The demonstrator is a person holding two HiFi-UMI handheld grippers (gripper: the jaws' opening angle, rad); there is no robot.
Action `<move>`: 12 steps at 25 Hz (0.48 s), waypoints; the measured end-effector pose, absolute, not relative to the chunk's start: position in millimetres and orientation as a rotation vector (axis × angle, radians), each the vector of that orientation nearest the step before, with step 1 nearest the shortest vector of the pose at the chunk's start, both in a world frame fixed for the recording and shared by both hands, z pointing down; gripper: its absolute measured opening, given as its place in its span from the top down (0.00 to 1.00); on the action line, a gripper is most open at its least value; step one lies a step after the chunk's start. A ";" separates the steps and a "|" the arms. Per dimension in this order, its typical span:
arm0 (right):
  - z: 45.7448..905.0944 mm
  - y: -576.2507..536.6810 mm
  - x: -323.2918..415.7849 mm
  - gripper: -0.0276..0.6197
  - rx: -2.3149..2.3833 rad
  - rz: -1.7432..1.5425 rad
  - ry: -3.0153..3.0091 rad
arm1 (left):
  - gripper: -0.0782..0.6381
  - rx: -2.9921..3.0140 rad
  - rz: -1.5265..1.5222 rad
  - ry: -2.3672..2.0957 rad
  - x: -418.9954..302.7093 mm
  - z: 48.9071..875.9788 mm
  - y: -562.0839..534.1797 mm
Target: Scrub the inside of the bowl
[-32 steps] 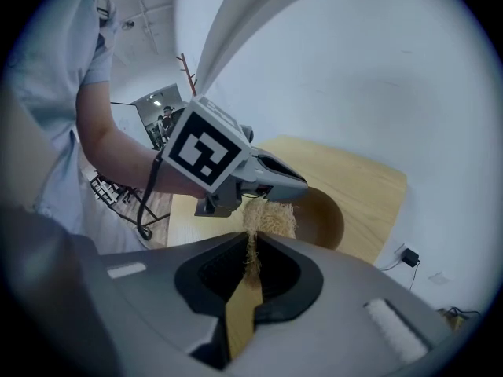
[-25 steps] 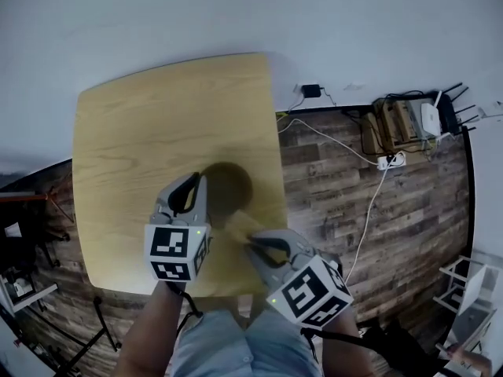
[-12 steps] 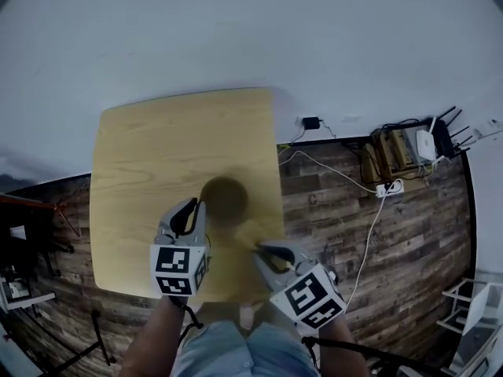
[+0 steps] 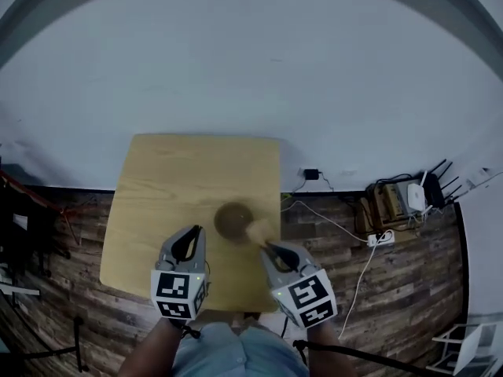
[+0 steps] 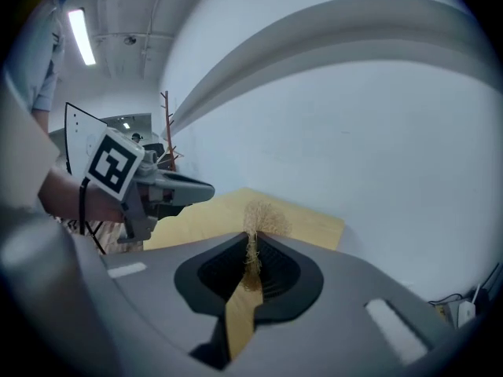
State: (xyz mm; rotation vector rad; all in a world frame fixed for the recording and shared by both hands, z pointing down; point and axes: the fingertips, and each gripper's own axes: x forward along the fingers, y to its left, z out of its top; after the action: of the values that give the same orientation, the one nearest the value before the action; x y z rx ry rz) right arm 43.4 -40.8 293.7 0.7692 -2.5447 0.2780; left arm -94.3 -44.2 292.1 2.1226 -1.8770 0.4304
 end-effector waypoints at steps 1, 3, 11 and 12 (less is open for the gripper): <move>286.3 -42.8 42.1 0.91 0.785 0.258 -2.559 | 0.83 2.122 0.427 -1.901 -95.1 285.5 -40.9; 273.1 -46.7 39.5 0.91 0.811 0.204 -2.583 | 0.85 2.121 0.423 -1.951 -97.1 272.0 -36.0; 232.8 -63.2 33.6 0.92 0.885 0.149 -2.699 | 0.86 2.210 0.334 -2.104 -93.9 213.8 -31.3; 230.0 -65.1 31.9 0.92 0.885 0.141 -2.706 | 0.86 2.217 0.327 -2.114 -93.0 210.2 -31.8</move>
State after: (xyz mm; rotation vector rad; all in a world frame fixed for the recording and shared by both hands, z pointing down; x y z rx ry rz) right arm 31.9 -65.1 230.0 0.8847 -2.7062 0.1414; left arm -93.0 -31.8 210.2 2.2173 -2.1142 0.3267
